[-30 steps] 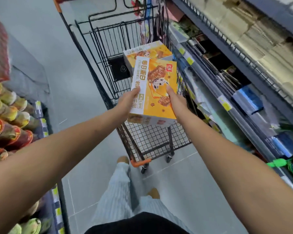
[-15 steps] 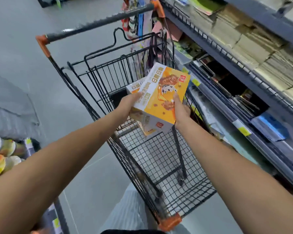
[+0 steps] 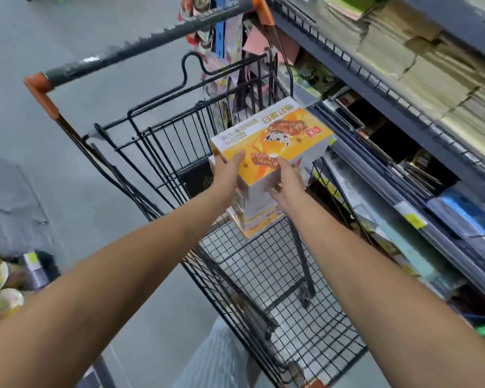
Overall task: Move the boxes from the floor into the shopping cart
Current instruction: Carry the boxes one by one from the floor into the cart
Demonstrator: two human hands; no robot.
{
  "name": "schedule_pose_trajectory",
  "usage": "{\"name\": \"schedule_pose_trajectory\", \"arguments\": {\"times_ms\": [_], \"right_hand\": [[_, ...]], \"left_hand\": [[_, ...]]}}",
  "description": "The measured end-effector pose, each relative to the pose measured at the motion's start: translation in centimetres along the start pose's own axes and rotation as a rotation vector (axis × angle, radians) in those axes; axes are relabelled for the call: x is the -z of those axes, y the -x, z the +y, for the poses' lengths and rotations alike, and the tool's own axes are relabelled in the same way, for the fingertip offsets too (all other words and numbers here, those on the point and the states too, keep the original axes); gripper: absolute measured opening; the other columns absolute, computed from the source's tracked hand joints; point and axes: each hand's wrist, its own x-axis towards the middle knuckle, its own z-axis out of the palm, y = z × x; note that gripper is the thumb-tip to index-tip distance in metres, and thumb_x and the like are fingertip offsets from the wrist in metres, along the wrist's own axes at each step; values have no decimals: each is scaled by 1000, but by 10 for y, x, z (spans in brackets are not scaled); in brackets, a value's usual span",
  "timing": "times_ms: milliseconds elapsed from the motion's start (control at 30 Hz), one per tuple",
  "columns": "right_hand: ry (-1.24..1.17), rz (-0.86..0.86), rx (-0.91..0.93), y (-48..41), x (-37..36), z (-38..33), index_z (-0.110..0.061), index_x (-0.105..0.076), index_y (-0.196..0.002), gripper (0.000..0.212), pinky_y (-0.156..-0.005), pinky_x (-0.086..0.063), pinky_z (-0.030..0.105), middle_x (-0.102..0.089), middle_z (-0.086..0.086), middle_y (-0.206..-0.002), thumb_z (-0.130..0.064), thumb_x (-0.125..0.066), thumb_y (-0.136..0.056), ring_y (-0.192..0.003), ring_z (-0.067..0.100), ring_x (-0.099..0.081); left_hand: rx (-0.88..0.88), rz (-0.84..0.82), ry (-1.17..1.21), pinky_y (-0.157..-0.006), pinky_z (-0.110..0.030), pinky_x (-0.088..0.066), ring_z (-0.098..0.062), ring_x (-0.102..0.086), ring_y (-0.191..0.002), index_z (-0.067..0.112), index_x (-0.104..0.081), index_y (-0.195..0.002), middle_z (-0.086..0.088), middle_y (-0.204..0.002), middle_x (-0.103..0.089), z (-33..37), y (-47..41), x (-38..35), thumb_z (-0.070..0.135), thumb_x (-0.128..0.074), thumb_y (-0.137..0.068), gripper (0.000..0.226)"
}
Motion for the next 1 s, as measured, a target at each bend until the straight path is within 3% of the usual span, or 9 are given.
{"name": "schedule_pose_trajectory", "arguments": {"times_ms": [100,200,267,300,400,467,700,833,1000], "right_hand": [[28,-40,4,-5,0,-8,-22,-27,-153,65,-108,-36,42,-39,3,-147,-37,-55,-96,-139,25,-36],[18,-141,-13,-10,4,-12,-26,-50,-116,22,-75,-40,31,-50,-6,-103,-35,-54,-96,-125,21,-50],[-36,-183,-21,-12,7,-15,-27,-45,-98,5,-63,-34,25,-47,-7,-88,-31,-47,-100,-94,14,-57],[-41,-209,-4,-10,8,-18,-26,-46,-99,5,-65,-37,26,-51,-5,-95,-30,-44,-101,-90,14,-58],[-38,-230,65,-2,14,-20,-24,-40,-139,39,-92,-41,39,-42,4,-148,-38,-37,-103,-128,28,-50],[-23,-224,82,7,18,-22,-20,-24,-152,54,-97,-40,41,-33,5,-156,-39,-35,-104,-134,31,-45],[-36,-157,151,50,64,-21,-12,-40,-142,46,-90,-50,37,-62,7,-126,-37,-37,-103,-111,25,-61],[-32,-101,193,87,120,-12,-12,-43,-139,43,-84,-49,35,-61,12,-131,-35,-40,-102,-100,22,-63],[-63,42,280,160,223,13,-15,-51,-129,34,-78,-48,34,-68,3,-105,-32,-44,-100,-96,22,-64]], "left_hand": [[25,39,44,-53,-21,-46,-13,-60,-73,13,-48,-134,-3,-111,-62,15,-7,3,25,-52,-96,40],[24,46,74,-40,-16,-46,-9,-54,-66,6,-47,-133,-1,-98,-59,28,-12,7,21,-45,-100,36],[9,35,58,-50,-18,-52,-8,-57,-71,8,-47,-133,3,-91,-60,31,-11,8,22,-45,-100,36],[0,24,47,-60,-23,-53,-8,-60,-76,10,-47,-135,3,-96,-63,31,-10,7,25,-46,-99,38],[-68,47,-14,-89,-34,-49,-16,-60,-108,16,-45,-137,1,-124,-60,23,-4,3,34,-53,-94,48],[-111,106,-52,-103,-43,-43,-22,-53,-121,14,-42,-137,-5,-134,-53,20,4,-1,39,-58,-88,57],[-205,85,-184,-102,-42,-43,-23,-52,-116,14,-51,-121,-5,-127,-55,13,40,-20,33,-55,-93,34],[-120,-95,-345,-74,-31,-46,-19,-56,-94,25,-57,-92,1,-99,-60,4,80,-53,35,-52,-94,11],[-76,-428,-532,-82,-33,-42,-11,-53,-82,23,-56,-96,3,-98,-58,-42,161,-119,37,-43,-98,19]]}}
